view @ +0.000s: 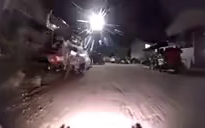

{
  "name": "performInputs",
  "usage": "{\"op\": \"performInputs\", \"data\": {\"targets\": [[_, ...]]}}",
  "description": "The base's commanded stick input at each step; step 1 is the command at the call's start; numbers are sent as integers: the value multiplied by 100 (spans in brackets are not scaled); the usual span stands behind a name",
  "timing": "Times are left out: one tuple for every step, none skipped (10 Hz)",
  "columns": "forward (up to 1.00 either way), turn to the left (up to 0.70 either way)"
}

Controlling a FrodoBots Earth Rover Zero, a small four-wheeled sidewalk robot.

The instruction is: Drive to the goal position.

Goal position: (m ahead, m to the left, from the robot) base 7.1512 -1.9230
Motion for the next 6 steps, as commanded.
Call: {"op": "performInputs", "data": {"targets": [[85,-6],[85,-27],[85,-34],[85,-34],[85,-24],[85,0]]}}
